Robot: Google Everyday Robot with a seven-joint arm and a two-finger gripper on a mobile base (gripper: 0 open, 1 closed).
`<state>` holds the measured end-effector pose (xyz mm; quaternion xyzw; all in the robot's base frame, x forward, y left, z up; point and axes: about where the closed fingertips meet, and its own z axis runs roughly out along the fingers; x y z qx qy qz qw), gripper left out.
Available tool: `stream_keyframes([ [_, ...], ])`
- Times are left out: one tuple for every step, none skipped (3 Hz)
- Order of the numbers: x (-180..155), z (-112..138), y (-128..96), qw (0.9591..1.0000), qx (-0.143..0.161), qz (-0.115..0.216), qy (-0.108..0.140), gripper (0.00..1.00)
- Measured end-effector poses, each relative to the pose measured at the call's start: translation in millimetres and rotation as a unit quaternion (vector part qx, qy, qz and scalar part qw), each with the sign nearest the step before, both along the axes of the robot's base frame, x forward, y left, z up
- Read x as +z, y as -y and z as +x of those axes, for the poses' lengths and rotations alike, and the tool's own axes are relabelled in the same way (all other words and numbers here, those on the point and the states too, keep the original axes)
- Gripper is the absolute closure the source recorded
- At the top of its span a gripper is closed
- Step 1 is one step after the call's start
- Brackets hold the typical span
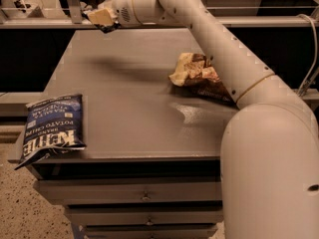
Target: Pick rxbar blueberry
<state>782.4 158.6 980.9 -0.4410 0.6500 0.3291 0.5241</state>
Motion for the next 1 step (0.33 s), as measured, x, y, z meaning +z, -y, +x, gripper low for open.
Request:
stream_keyframes([
  [14.8, -5.4, -5.5, 0.9997, 0.013, 0.018, 0.007, 1.00],
])
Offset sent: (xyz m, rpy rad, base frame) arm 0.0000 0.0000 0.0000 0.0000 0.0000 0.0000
